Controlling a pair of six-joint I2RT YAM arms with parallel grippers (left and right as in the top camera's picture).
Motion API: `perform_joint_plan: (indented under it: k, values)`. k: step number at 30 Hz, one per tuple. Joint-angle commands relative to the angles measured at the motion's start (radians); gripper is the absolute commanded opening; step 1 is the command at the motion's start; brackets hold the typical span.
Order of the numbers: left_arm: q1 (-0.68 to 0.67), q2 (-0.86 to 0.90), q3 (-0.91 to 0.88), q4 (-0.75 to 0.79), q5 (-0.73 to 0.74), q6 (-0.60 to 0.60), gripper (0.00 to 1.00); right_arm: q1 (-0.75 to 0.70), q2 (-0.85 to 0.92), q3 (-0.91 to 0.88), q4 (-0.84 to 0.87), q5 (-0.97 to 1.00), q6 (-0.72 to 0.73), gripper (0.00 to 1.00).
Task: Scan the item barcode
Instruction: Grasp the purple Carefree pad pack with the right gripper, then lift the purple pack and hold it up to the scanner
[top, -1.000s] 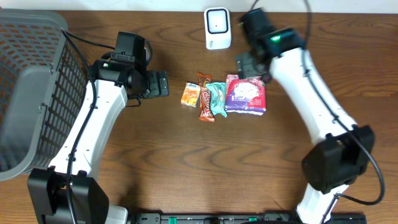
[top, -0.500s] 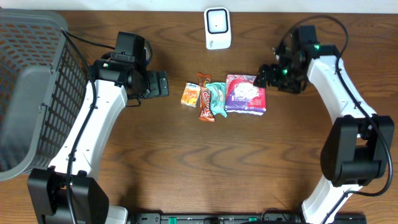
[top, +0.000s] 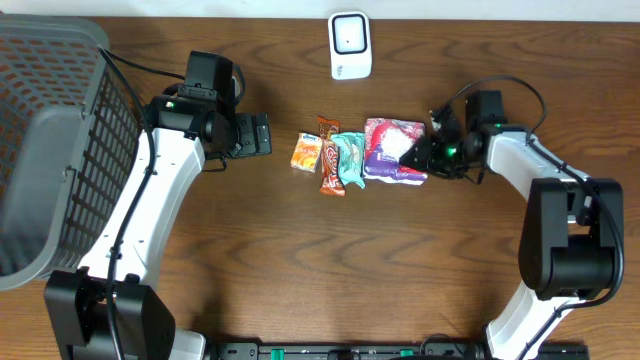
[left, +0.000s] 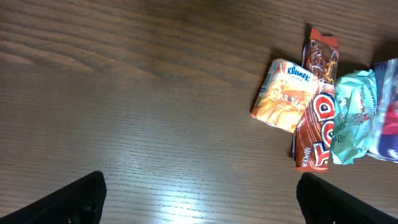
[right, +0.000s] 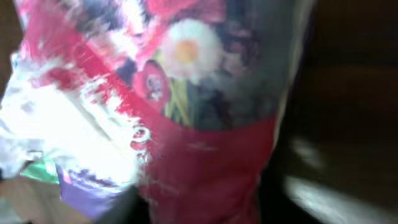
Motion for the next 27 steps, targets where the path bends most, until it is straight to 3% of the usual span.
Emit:
perform_joint_plan:
  k: [1, 12, 22, 27]
  values:
    - [0.002, -0.008, -0.004, -0.003, -0.016, 0.005, 0.98, 0.012, -0.004, -0.033, 0.003, -0.004, 0.016, 0.01]
    - [0.002, -0.008, -0.004, -0.003, -0.016, 0.005, 0.98, 0.012, -0.129, 0.15, -0.006, -0.048, 0.112, 0.01]
    - [0.002, -0.008, -0.004, -0.003, -0.016, 0.005, 0.98, 0.042, -0.196, 0.177, 0.345, -0.008, 0.306, 0.01]
    - [0.002, -0.008, -0.004, -0.003, -0.016, 0.005, 0.98, 0.129, -0.191, 0.177, 0.433, 0.237, 0.344, 0.01]
